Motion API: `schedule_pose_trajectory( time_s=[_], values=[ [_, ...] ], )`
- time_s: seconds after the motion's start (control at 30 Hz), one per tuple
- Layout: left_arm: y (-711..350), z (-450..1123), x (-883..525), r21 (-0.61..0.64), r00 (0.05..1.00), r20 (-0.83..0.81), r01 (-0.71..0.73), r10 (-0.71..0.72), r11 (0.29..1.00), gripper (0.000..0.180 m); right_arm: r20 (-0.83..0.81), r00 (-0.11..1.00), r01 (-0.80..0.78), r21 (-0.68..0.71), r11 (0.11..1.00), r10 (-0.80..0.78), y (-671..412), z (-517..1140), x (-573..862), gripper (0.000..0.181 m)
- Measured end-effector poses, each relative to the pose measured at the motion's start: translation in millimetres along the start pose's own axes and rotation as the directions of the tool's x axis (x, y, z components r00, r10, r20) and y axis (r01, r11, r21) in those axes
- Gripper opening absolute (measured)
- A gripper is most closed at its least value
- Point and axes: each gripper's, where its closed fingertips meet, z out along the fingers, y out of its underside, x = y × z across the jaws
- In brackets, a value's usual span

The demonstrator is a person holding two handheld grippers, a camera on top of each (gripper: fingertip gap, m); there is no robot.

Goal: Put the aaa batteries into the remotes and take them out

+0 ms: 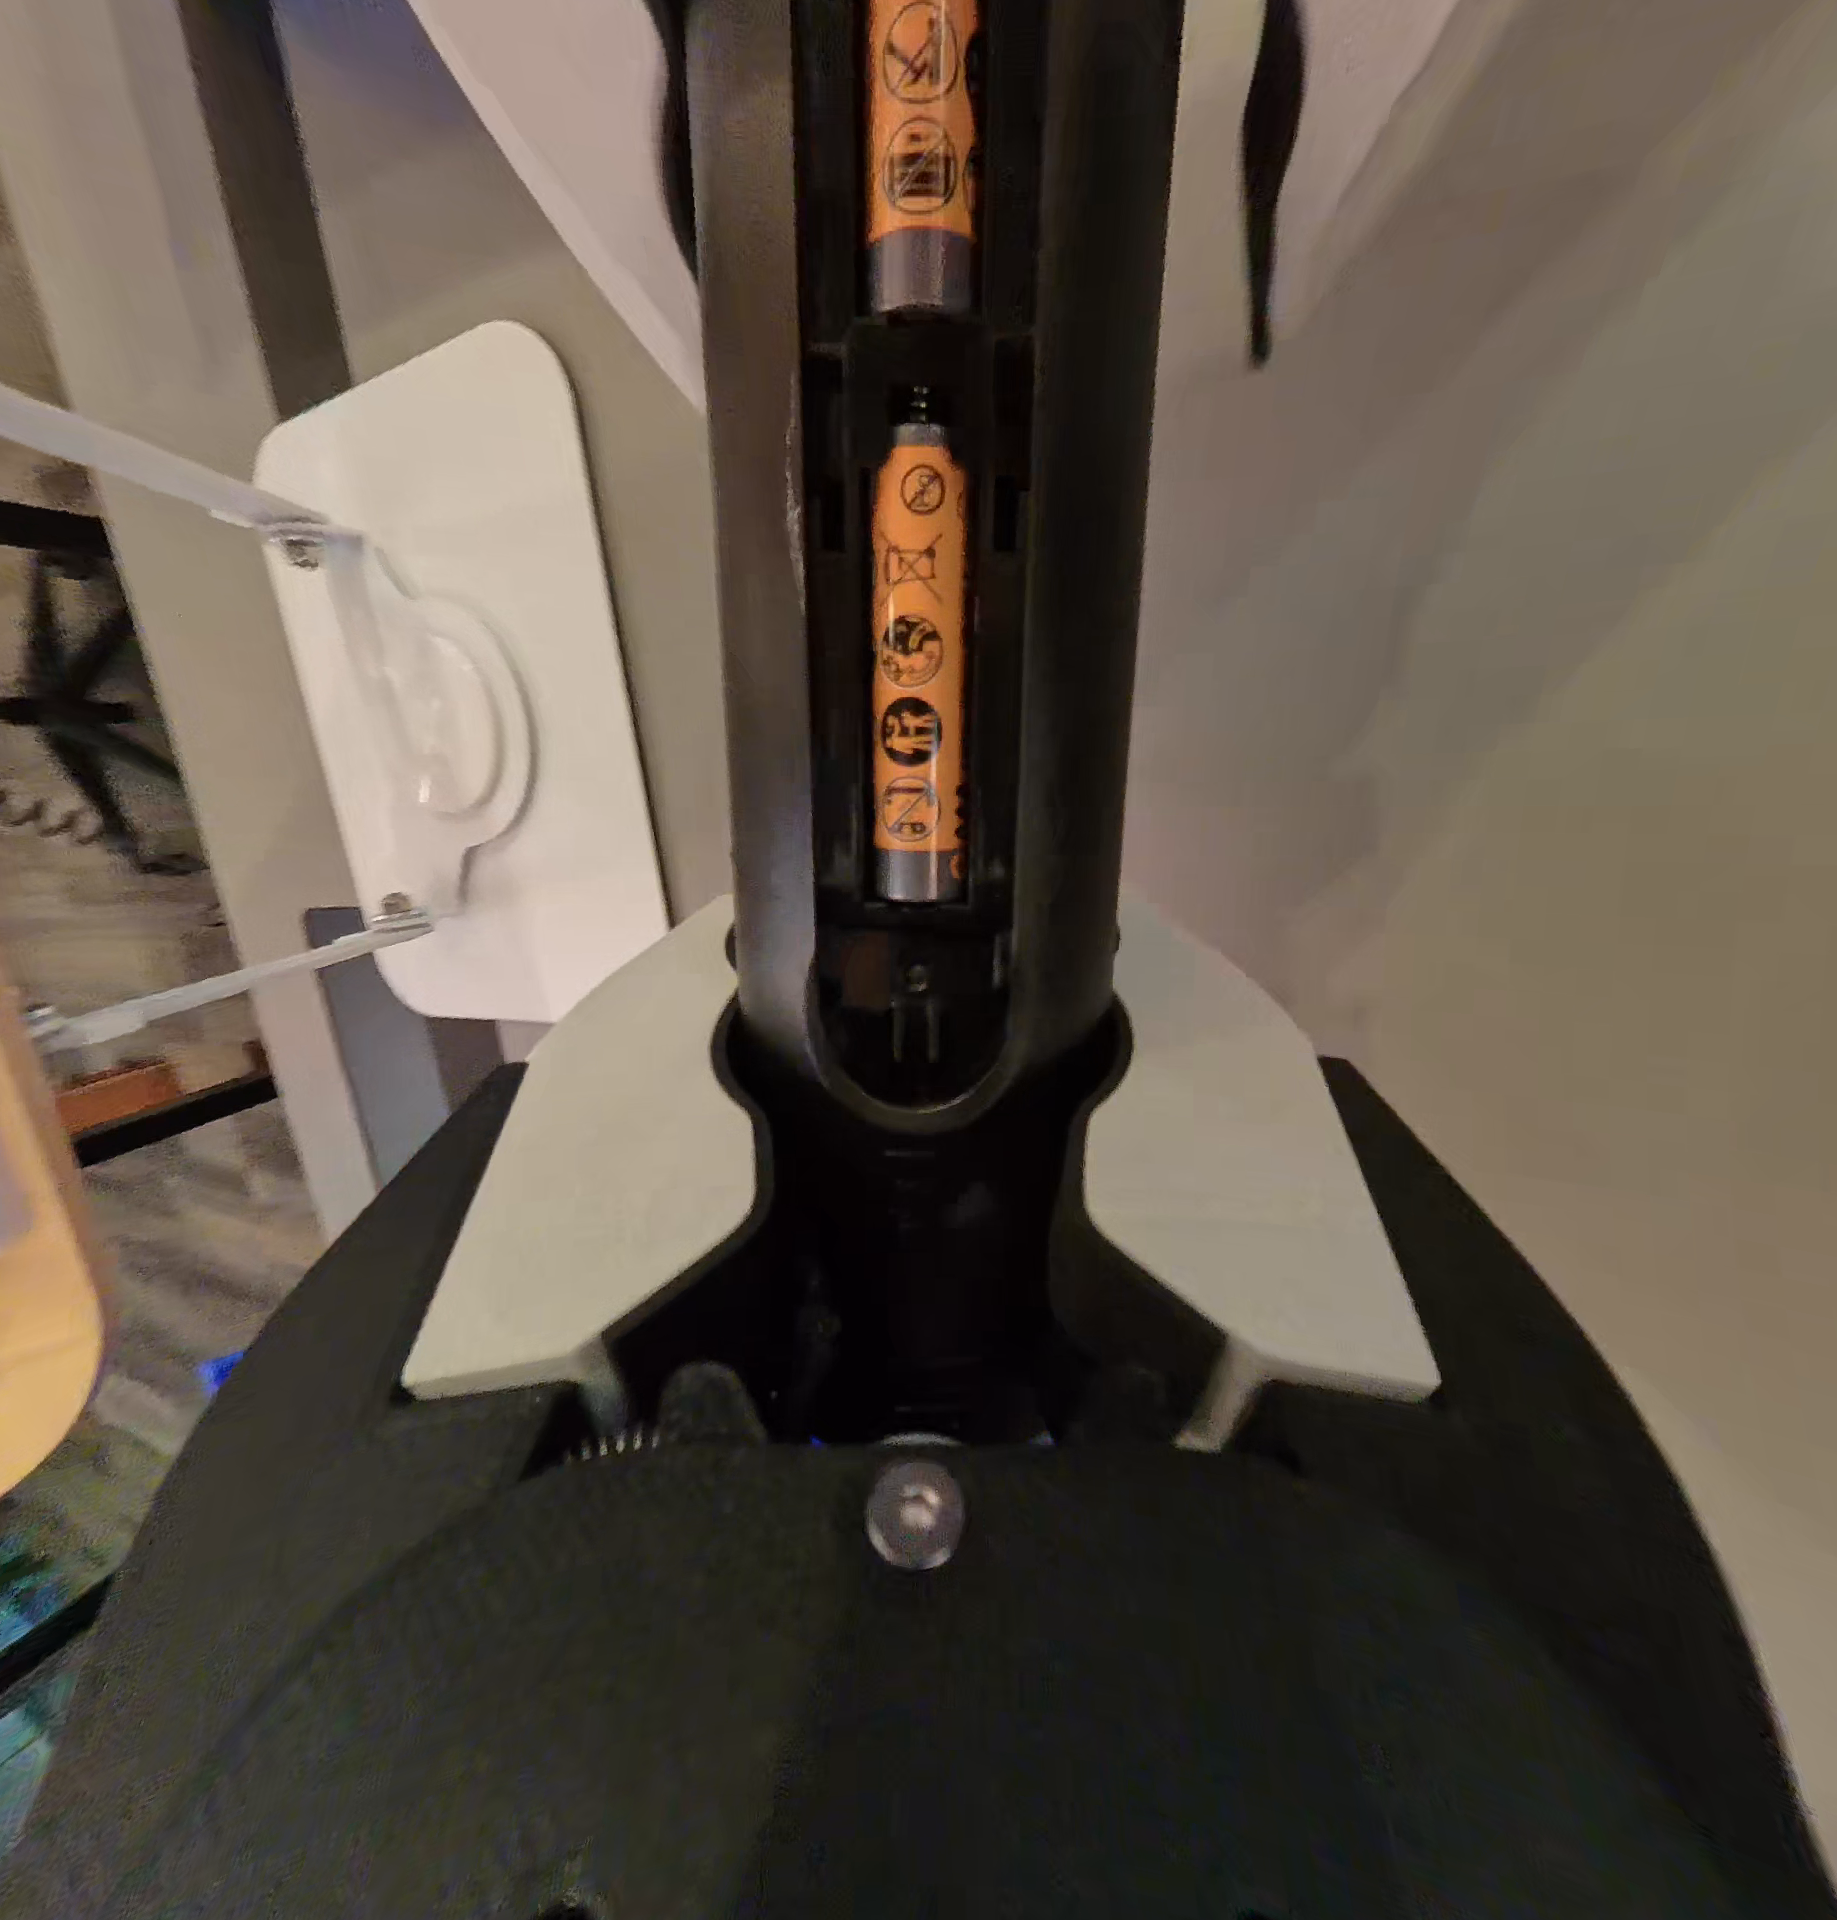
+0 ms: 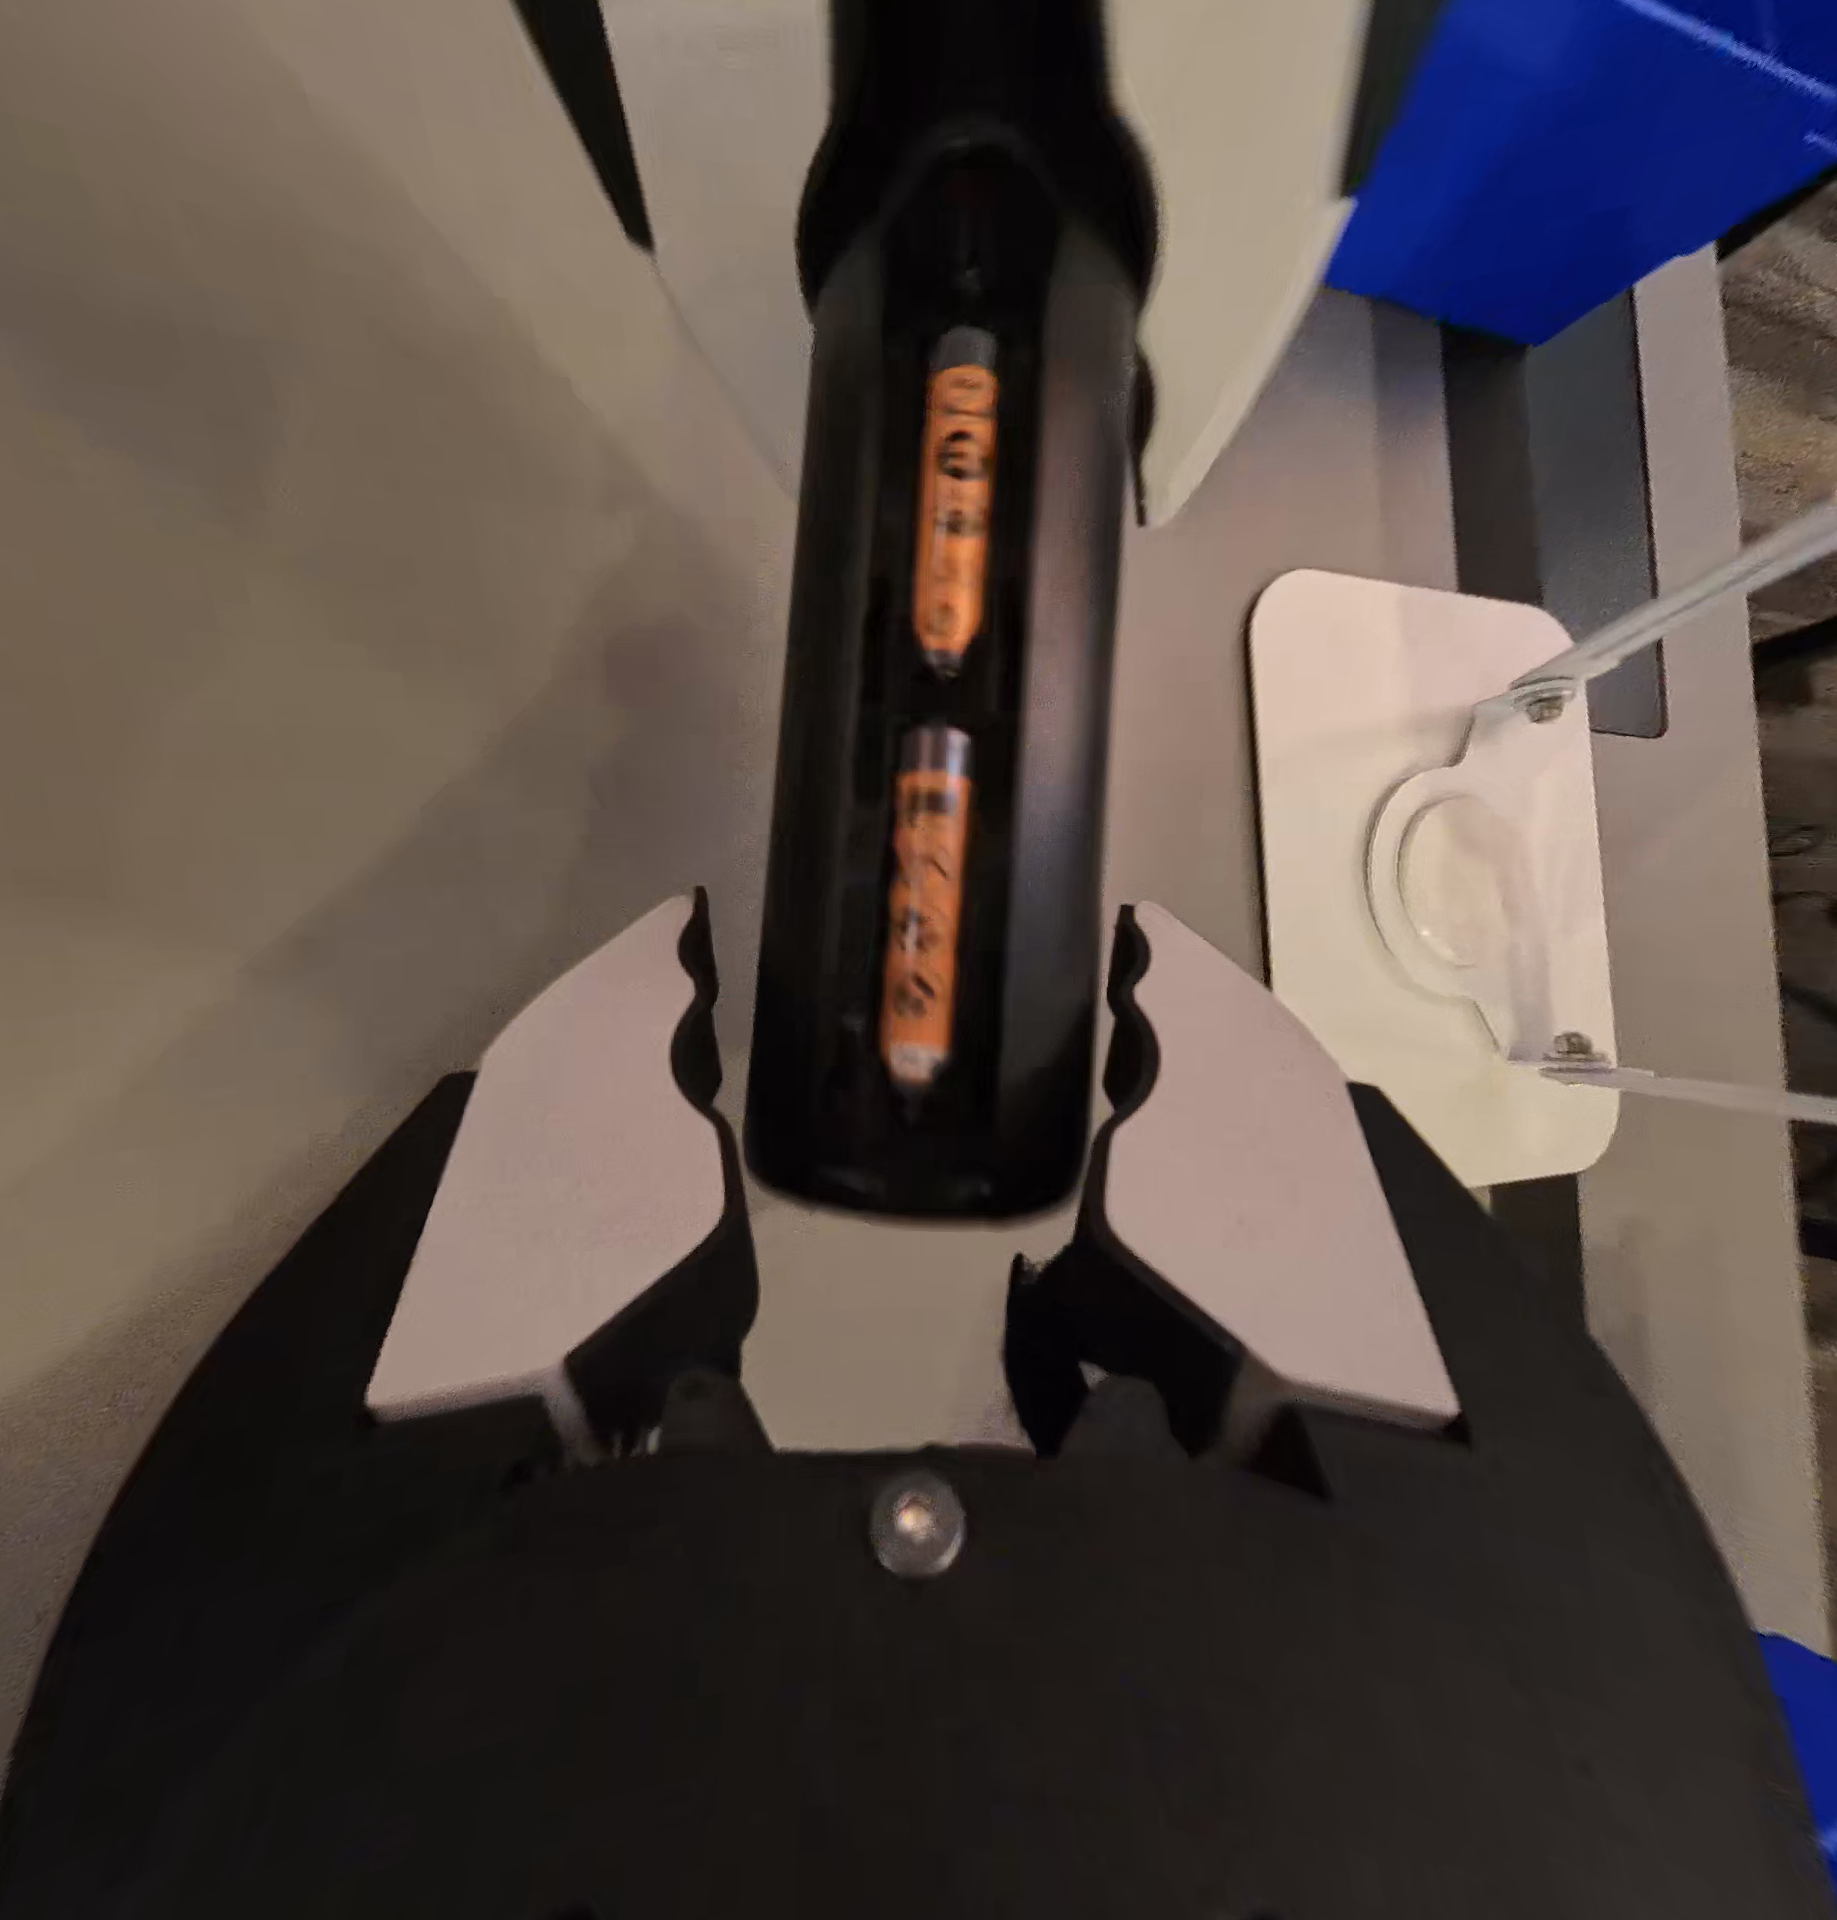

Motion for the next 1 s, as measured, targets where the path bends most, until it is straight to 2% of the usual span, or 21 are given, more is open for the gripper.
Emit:
schedule_pose_trajectory(
  time_s=[0.1, 0.2, 0.37, 0.53, 0.63, 0.67, 0.7, 0.77, 0.8, 0.9, 1.0],
  values=[
    [-0.5, -3.3, 1.0, -0.022, 1.000, -0.029, 0.002, -0.002, 1.000, 0.060, -0.067, 0.996, 0.050, -0.026, 0.998, -0.051, -1.3, 5.3, 4.5, 0.063],
    [-4.1, -7.0, 0.6, 0.010, 0.998, -0.060, 0.034, -0.033, 0.999, 0.060, -0.011, 1.000, -0.019, 0.056, 0.998, 0.020, -9.2, 0.3, 3.8, 0.061],
    [-11.1, -14.1, -6.2, 0.045, 0.999, -0.039, 0.033, -0.031, 0.998, 0.062, 0.014, 0.999, -0.054, 0.113, 0.992, 0.053, -11.0, -3.0, 6.2, 0.060],
    [-17.0, -35.3, -23.4, 0.166, 0.996, 0.019, 0.081, -0.085, 0.983, 0.076, 0.075, 0.991, -0.125, 0.207, 0.970, 0.111, -13.7, -9.8, 9.5, 0.061],
    [-22.7, -60.0, -34.8, 0.352, 0.983, 0.010, 0.169, -0.184, 0.921, 0.084, 0.114, 0.982, -0.175, 0.289, 0.941, 0.148, -20.3, -20.9, 13.3, 0.061],
    [-28.7, -70.5, -38.6, 0.442, 0.974, 0.004, 0.200, -0.225, 0.874, 0.085, 0.129, 0.979, -0.191, 0.322, 0.927, 0.157, -23.3, -24.7, 14.5, 0.060],
    [-38.7, -83.5, -41.7, 0.557, 0.964, -0.015, 0.228, -0.265, 0.799, 0.085, 0.153, 0.974, -0.210, 0.363, 0.908, 0.164, -27.7, -28.7, 14.7, 0.060],
    [-57.5, -110.8, -47.1, 0.763, 0.939, -0.083, 0.275, -0.333, 0.585, 0.082, 0.205, 0.962, -0.257, 0.440, 0.861, 0.182, -36.5, -35.5, 14.9, 0.061],
    [-63.3, -119.7, -49.5, 0.822, 0.926, -0.124, 0.297, -0.355, 0.486, 0.082, 0.226, 0.957, -0.270, 0.470, 0.840, 0.181, -40.9, -37.9, 13.9, 0.061],
    [-77.5, -134.5, -50.3, 0.916, 0.909, -0.209, 0.312, -0.362, 0.252, 0.082, 0.277, 0.946, -0.299, 0.549, 0.780, 0.168, -54.9, -45.5, 9.7, 0.061],
    [-89.2, -142.9, -50.2, 0.942, 0.899, -0.283, 0.326, -0.335, 0.080, 0.074, 0.297, 0.943, -0.300, 0.559, 0.773, 0.151, -58.8, -43.4, 4.6, 0.061]
  ],
)
